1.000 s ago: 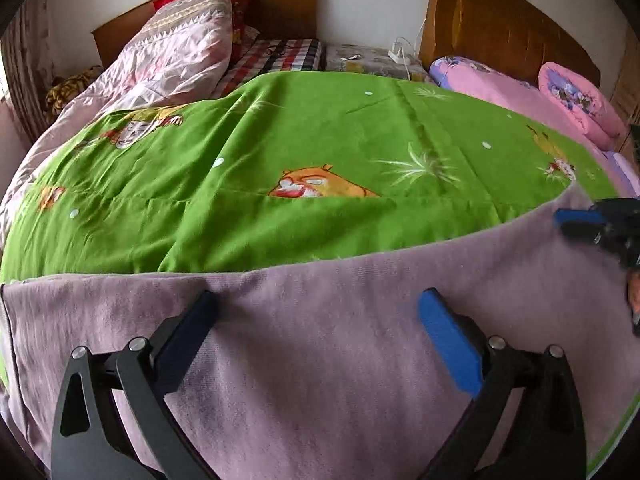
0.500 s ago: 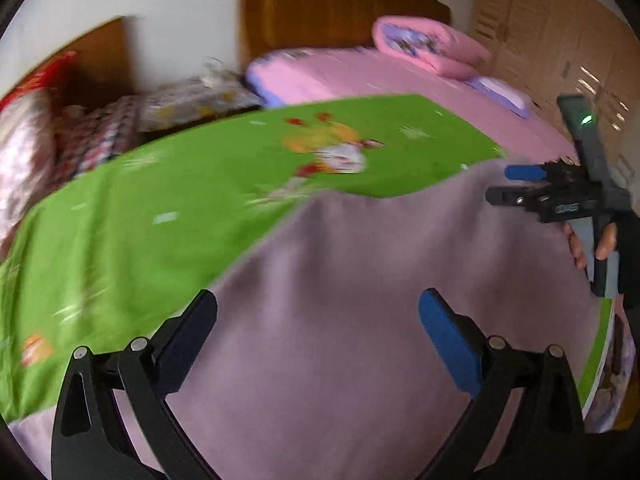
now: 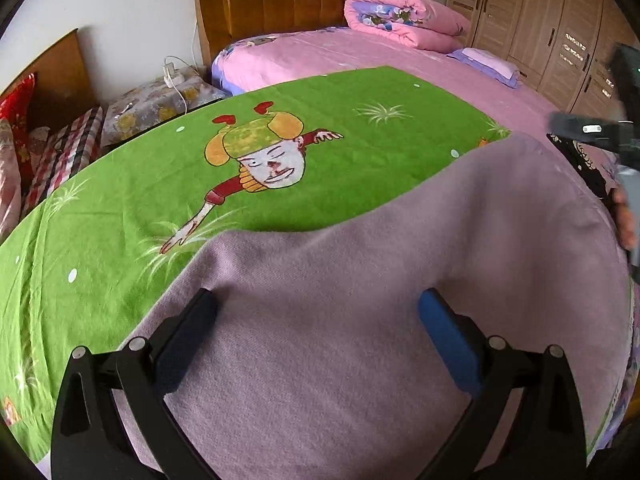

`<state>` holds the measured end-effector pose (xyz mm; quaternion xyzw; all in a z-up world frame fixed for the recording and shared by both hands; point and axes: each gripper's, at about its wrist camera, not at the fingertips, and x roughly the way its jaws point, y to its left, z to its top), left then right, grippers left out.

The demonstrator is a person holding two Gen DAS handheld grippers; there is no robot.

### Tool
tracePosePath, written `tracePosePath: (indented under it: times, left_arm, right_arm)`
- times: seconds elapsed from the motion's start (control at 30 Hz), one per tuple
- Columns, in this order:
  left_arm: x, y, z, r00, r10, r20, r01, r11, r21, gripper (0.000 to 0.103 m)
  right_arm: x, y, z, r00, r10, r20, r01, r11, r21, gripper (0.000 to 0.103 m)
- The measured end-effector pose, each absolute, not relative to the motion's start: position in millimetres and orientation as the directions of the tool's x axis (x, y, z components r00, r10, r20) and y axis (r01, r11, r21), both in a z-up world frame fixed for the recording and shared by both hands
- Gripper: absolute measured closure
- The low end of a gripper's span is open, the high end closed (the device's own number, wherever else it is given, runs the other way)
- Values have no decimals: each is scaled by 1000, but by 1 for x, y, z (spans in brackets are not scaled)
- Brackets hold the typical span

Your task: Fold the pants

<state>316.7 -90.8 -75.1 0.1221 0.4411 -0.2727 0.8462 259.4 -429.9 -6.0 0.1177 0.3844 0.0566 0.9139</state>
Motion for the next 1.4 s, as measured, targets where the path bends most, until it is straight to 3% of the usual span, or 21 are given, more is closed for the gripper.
tracePosePath:
  times: [0.1,0.17,0.3,0.4,0.47,0.6,0.73,0.9,0.93,0.97,1.03,1.1,1.23,1.4]
  left_arm:
    - [316,-96,-79,474,-326,-818,565,825,-2,2]
    - [312,-100,-79,485,-301,-821,560,828,28,1]
    - [313,-97,-77,482,-316,-817,556,831,7,1]
    - [297,-90,-62,553,-281,-784,484,874,28,4]
    - [264,-90,-39,531,-405,-744,525,847,-86,3]
    - [204,-117,-21,460,-561,-688,654,738,-164,2]
    - [177,-154,-46,356,-569,-742,728,666,-161,2]
    - [177,-166,-69,328,-516,-791,735,666,-129,2]
    - [179,-166,-69,325,-514,-794,733,668,-132,2]
    - [180,-165,-68,325,-511,-796,727,673,-135,2]
    - [179,-165,-65,340,-500,-796,724,680,-118,2]
    - [169,-168,-59,366,-503,-783,732,675,-91,2]
    - [166,-179,-71,364,-474,-802,743,667,-56,1]
    - [172,-174,-68,355,-494,-794,738,669,-87,1]
  right_arm:
    - [211,-427,7,705,223,-673,-62,965,255,5]
    - [189,-413,-5,665,224,-713,-112,973,202,5]
    - [167,-409,-43,589,-55,-807,-50,993,-104,6]
    - [137,-441,-22,657,-26,-753,76,997,32,6]
    - [102,-457,-2,724,3,-690,113,986,123,5]
    - [70,-470,-14,733,138,-666,106,944,314,5]
    - [82,-478,-42,720,208,-663,141,891,432,19]
    - [102,-496,-51,758,276,-592,155,805,573,22]
    - [107,-499,-52,758,275,-591,165,796,583,32]
    - [110,-500,-51,758,259,-599,182,797,576,52]
    - [113,-504,-39,778,233,-584,184,804,566,64]
    - [108,-508,-29,796,224,-562,167,811,560,65]
    - [115,-511,-51,716,148,-682,268,844,465,70]
    - [107,-506,-46,723,65,-688,307,862,404,68]
